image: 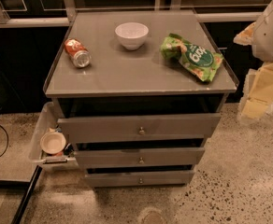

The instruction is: Open middle drawer

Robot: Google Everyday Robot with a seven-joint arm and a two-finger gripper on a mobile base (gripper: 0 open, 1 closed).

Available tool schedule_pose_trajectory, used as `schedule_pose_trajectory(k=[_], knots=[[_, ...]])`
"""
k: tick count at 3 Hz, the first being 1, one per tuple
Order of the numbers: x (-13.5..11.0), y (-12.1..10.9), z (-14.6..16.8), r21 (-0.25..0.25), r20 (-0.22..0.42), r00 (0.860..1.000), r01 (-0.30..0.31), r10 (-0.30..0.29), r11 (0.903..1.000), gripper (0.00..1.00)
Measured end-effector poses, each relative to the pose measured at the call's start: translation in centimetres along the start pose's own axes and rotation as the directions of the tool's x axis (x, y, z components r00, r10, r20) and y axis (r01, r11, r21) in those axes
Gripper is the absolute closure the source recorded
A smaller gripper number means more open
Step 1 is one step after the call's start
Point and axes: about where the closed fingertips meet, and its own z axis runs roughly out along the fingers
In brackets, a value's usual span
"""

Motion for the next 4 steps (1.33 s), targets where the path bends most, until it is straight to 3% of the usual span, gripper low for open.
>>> schedule_pose_trajectory(k=[1, 2, 3, 4], knots=[[0.0, 0.0, 0.1, -0.001, 0.004, 1.0, 0.001, -0.001, 1.0, 0.0], [0.9, 1.2, 2.7, -0.038, 0.023, 1.0, 0.013, -0.012, 0.9992, 0.0], [2.5, 3.3, 7.1, -0.079, 0.047, 0.998, 0.043, -0.04, 0.996, 0.0], [4.4, 6.7, 12.5, -0.15, 0.04, 0.998, 0.048, -0.042, 0.9875, 0.0]])
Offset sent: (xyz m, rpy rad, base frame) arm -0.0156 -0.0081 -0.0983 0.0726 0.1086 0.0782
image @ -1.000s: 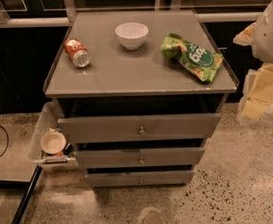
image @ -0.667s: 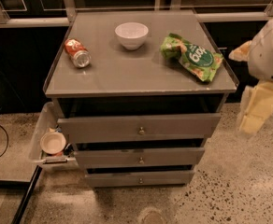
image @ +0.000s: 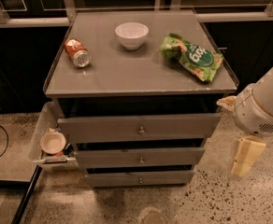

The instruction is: Open middle drawer

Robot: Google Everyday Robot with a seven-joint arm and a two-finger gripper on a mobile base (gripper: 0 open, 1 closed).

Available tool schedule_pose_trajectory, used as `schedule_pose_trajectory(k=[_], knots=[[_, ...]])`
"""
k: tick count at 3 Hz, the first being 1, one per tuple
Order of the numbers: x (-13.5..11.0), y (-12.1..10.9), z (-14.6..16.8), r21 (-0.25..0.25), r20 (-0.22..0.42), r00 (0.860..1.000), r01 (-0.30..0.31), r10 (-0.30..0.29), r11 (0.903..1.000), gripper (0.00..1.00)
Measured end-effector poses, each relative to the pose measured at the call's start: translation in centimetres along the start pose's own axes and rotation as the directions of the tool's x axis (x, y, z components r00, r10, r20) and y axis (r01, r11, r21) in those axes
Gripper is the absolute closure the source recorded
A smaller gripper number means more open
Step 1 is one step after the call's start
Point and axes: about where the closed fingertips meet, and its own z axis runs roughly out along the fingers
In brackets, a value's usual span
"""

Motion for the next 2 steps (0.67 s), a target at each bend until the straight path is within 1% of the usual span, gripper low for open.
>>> schedule_pose_trajectory(k=[1, 2], knots=[[0.0, 0.0, 0.0, 0.0, 0.0, 1.0, 0.0, 0.0, 1.0, 0.0], [0.7, 0.6, 3.0, -0.026, 0.029, 0.999, -0.024, 0.024, 0.9994, 0.0]])
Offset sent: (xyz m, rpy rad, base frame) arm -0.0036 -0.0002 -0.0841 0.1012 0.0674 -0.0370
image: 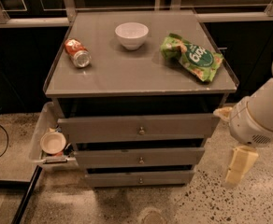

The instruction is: Open middle drawer

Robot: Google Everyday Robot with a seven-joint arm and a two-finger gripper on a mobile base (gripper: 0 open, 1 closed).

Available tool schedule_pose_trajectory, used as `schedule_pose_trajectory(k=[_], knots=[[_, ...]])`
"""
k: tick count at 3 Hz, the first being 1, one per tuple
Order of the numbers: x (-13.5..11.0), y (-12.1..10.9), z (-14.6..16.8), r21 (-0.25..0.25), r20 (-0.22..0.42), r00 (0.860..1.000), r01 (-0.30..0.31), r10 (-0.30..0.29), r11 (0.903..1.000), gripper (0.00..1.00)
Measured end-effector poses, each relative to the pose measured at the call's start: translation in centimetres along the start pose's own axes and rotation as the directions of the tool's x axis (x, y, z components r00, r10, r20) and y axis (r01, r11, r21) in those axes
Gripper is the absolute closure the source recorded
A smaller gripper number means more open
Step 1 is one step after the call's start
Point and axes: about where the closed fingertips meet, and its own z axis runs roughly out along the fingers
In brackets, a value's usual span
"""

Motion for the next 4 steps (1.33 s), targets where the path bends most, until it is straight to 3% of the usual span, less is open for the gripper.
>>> schedule_pose_trajectory(k=[3, 4], knots=[[3.1, -0.9, 14.1, 0.001, 0.151, 0.985, 0.087, -0.086, 0.9962, 0.0], [3.1, -0.9, 14.1, 0.001, 0.151, 0.985, 0.087, -0.086, 0.9962, 0.0]])
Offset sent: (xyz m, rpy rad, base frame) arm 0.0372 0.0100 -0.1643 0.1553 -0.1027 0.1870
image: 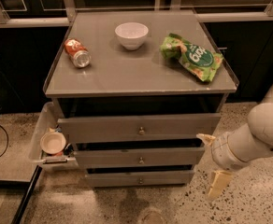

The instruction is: Open middle drawer

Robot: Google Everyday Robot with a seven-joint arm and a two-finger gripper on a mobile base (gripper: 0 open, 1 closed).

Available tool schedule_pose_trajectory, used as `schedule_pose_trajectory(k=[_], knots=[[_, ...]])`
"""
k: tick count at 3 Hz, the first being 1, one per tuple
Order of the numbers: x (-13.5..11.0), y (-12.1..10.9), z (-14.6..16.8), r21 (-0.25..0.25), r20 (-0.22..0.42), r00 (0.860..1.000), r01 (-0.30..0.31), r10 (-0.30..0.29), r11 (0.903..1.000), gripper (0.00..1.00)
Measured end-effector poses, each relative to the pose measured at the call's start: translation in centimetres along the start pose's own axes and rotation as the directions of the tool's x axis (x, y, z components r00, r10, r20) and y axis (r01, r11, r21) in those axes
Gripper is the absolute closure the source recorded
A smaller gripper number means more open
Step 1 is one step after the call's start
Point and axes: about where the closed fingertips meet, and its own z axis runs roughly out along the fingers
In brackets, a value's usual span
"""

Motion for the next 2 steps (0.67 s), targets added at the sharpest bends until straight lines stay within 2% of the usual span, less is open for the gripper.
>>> schedule_pose_trajectory(k=[1, 2], knots=[[0.7, -0.2, 2.6, -0.006, 0.021, 1.0, 0.014, -0.014, 0.9999, 0.0], [2.4, -0.6, 6.3, 0.016, 0.018, 0.998, 0.064, -0.064, 0.9978, 0.0]])
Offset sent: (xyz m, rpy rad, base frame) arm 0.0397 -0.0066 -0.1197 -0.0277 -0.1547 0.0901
